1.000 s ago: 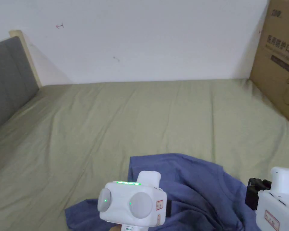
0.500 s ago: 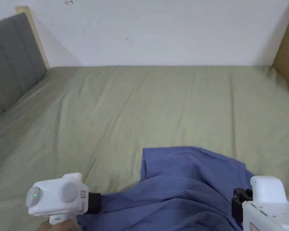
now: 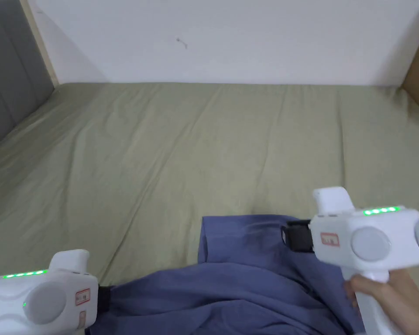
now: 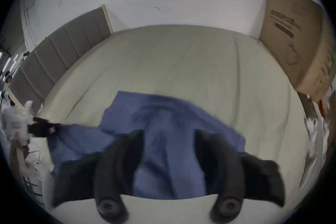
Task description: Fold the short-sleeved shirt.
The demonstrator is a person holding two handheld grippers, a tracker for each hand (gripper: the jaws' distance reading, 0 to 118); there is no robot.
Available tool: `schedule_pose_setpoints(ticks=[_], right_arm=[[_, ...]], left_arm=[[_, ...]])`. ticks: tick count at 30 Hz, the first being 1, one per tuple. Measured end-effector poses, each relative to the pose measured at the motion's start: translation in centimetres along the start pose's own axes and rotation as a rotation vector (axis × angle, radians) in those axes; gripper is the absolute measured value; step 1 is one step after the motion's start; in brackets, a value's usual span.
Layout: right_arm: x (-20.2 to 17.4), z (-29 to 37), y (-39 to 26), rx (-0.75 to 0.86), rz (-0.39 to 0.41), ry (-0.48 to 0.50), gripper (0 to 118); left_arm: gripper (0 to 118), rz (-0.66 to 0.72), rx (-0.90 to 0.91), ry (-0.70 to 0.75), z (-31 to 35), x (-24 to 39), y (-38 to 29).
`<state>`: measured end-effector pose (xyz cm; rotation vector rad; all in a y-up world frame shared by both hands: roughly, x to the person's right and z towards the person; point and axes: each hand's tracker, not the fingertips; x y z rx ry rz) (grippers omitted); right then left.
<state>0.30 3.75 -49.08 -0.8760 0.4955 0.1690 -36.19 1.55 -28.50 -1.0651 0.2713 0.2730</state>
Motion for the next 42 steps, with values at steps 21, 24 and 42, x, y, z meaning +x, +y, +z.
schedule_pose_setpoints(ticks=[21, 24, 42], right_arm=[[4.9, -1.0, 5.9, -0.088, -0.149, -0.055, 4], [7.2, 4.4, 8.0, 0.002, -0.197, -0.094, 4], [17.9, 32.1, 24.3, 0.508, -0.391, -0.244, 4]], left_arm=[[3, 0.01, 0.109, 0.004, 4.8, 0.7, 3.0], [3, 0.027, 0.205, 0.026, 8.1, 0.9, 5.5], [3, -0.096, 0.67, 0.098, 28.4, 11.6, 32.2]])
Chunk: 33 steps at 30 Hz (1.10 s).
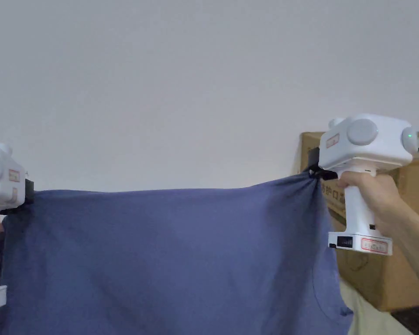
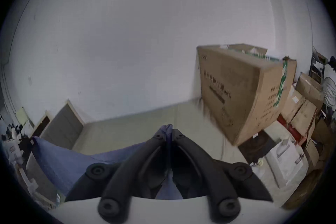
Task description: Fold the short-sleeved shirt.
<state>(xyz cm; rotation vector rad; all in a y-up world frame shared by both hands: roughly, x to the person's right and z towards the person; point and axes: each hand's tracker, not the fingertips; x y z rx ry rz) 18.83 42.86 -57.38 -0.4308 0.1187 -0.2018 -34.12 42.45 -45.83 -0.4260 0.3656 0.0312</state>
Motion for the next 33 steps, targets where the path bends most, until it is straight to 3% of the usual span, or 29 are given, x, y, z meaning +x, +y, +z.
schedule_pose_setpoints(ticks=[8, 13, 17, 21, 24, 29, 33], right_arm=[[-2.2, 1.6, 11.5, 0.217, -0.161, -0.007, 4], [-4.5, 2.7, 14.1, 0.278, -0.101, 0.004, 4], [-5.8, -0.1, 13.0, 0.235, -0.006, -0.049, 4], [-5.4, -6.3, 8.7, 0.13, -0.024, -0.083, 4], [-4.9, -12.7, 2.8, -0.006, 0.04, -0.122, 4], [-2.6, -24.7, -10.3, -0.282, 0.058, -0.176, 4], [-0.6, -32.0, -21.7, -0.509, 0.126, -0.22, 4]], left_arm=[[3, 0.064, 0.196, 0.039, -1.0, 1.5, 12.1], [3, 0.132, 0.279, 0.025, -1.3, 0.6, 15.5], [3, -0.011, 0.313, 0.103, -3.4, 1.4, 14.2], [3, 0.01, 0.257, 0.088, -8.5, 1.7, 9.1], [3, -0.018, 0.165, 0.108, -14.7, 2.4, 2.4], [3, -0.052, -0.115, 0.138, -26.3, 4.2, -12.2], [3, -0.083, -0.297, 0.152, -32.7, 5.4, -22.9]])
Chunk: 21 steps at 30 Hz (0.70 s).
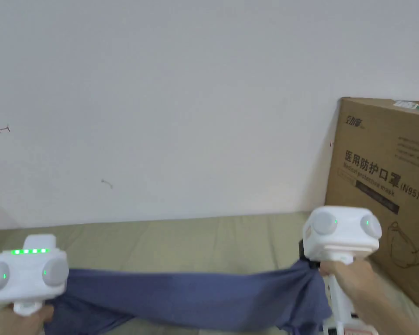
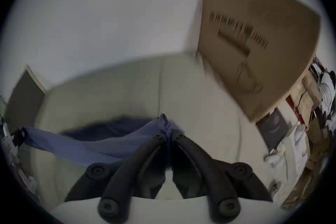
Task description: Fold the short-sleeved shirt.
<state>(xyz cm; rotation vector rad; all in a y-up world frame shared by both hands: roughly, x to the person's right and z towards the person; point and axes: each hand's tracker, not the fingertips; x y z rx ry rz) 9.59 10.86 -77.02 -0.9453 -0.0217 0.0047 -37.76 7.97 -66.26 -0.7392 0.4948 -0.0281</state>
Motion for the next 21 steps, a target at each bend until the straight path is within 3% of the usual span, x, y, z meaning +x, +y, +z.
schedule_pose_setpoints(ticks=[4, 8, 15, 21], right_arm=[[0.4, -7.8, -5.3, -0.141, -0.021, -0.007, 4], [1.6, -8.3, -8.0, -0.145, -0.014, 0.002, 4], [4.0, -1.6, -12.3, -0.084, -0.051, 0.058, 4], [5.9, 9.6, -22.4, -0.048, 0.037, 0.079, 4]], left_arm=[[3, 0.004, -0.135, -0.01, -5.9, 1.4, -5.6], [3, -0.069, -0.146, 0.001, -6.0, 0.7, -8.7], [3, -0.001, -0.104, -0.073, 2.6, -3.9, -12.3], [3, -0.097, -0.059, -0.101, 14.5, -8.7, -19.9]])
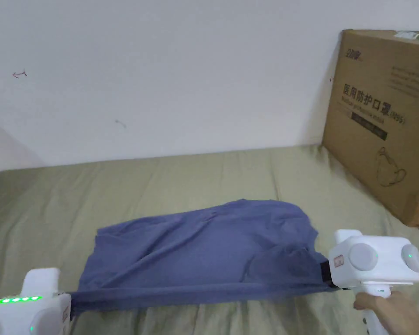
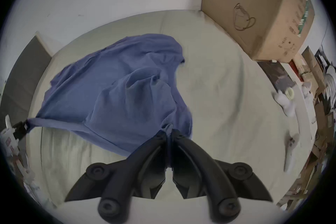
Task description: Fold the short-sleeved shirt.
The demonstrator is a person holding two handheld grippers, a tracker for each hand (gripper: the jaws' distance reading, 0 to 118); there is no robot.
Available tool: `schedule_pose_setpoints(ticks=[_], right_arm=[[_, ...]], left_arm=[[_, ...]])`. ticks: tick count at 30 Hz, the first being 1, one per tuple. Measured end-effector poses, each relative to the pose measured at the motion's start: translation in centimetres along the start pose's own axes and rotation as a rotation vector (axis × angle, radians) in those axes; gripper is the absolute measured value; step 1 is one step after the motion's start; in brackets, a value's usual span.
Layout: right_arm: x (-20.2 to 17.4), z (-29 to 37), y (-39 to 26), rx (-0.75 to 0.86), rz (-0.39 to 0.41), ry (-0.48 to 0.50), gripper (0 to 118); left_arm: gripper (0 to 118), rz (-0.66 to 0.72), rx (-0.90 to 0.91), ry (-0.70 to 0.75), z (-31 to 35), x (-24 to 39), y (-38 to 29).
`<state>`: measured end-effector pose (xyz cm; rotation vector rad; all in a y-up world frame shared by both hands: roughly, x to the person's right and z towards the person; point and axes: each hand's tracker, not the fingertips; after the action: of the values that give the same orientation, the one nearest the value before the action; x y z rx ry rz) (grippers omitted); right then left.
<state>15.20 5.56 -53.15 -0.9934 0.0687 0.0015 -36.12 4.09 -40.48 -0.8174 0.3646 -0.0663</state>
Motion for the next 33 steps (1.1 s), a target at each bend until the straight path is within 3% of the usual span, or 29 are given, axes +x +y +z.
schedule_pose_setpoints(ticks=[2, 5, 8, 11, 18, 19, 20, 21, 22, 23, 26, 27, 28, 29, 30, 33], right_arm=[[1.0, 2.9, -5.0, -0.021, -0.003, 0.004, 4], [3.0, 6.5, -12.2, -0.046, -0.103, 0.064, 4], [4.0, 8.8, -19.1, -0.093, -0.068, 0.042, 4], [3.5, 11.7, -25.0, -0.13, -0.089, 0.035, 4], [4.4, 13.5, -27.0, -0.072, -0.143, 0.041, 4], [4.2, 13.7, -26.8, -0.067, -0.141, 0.039, 5], [4.0, 14.0, -26.5, -0.058, -0.133, 0.037, 10], [3.7, 14.3, -26.3, -0.052, -0.116, 0.033, 39], [3.7, 14.1, -25.8, -0.041, -0.083, 0.018, 67], [3.5, 14.5, -25.8, -0.031, -0.053, 0.007, 84], [3.3, 16.0, -25.5, -0.002, -0.036, 0.015, 84], [3.3, 16.7, -25.6, 0.007, -0.042, 0.047, 78], [3.2, 17.3, -25.9, 0.028, -0.051, 0.08, 64], [2.9, 17.8, -26.2, 0.036, -0.049, 0.096, 35], [3.0, 17.7, -26.4, 0.026, -0.033, 0.098, 0], [1.8, 18.3, -28.2, 0.021, 0.015, 0.098, 0]], left_arm=[[3, -0.027, -0.024, -0.006, 3.4, -1.2, -3.7], [3, -0.04, -0.04, -0.01, 8.3, -2.8, -8.8], [3, -0.058, -0.067, -0.041, 11.8, -3.8, -14.0], [3, -0.078, -0.125, -0.036, 14.2, -3.6, -18.4], [6, -0.069, -0.138, -0.079, 16.0, -3.7, -22.9], [16, -0.049, -0.132, -0.076, 16.0, -3.7, -22.7], [43, -0.02, -0.14, -0.058, 15.9, -3.7, -22.5], [81, -0.002, -0.143, -0.068, 16.0, -4.1, -22.4], [93, 0.035, -0.123, -0.112, 16.6, -4.5, -22.3], [96, 0.052, -0.108, -0.135, 17.1, -4.7, -22.1], [92, 0.054, -0.106, -0.195, 18.4, -5.4, -21.5], [75, 0.055, -0.1, -0.202, 19.1, -5.5, -21.5], [44, 0.046, -0.099, -0.218, 19.3, -5.5, -21.6], [8, 0.029, -0.108, -0.235, 19.9, -5.4, -21.8], [0, 0.023, -0.115, -0.22, 20.3, -5.2, -22.4], [0, 0.016, -0.058, -0.175, 22.1, -5.0, -23.9]])
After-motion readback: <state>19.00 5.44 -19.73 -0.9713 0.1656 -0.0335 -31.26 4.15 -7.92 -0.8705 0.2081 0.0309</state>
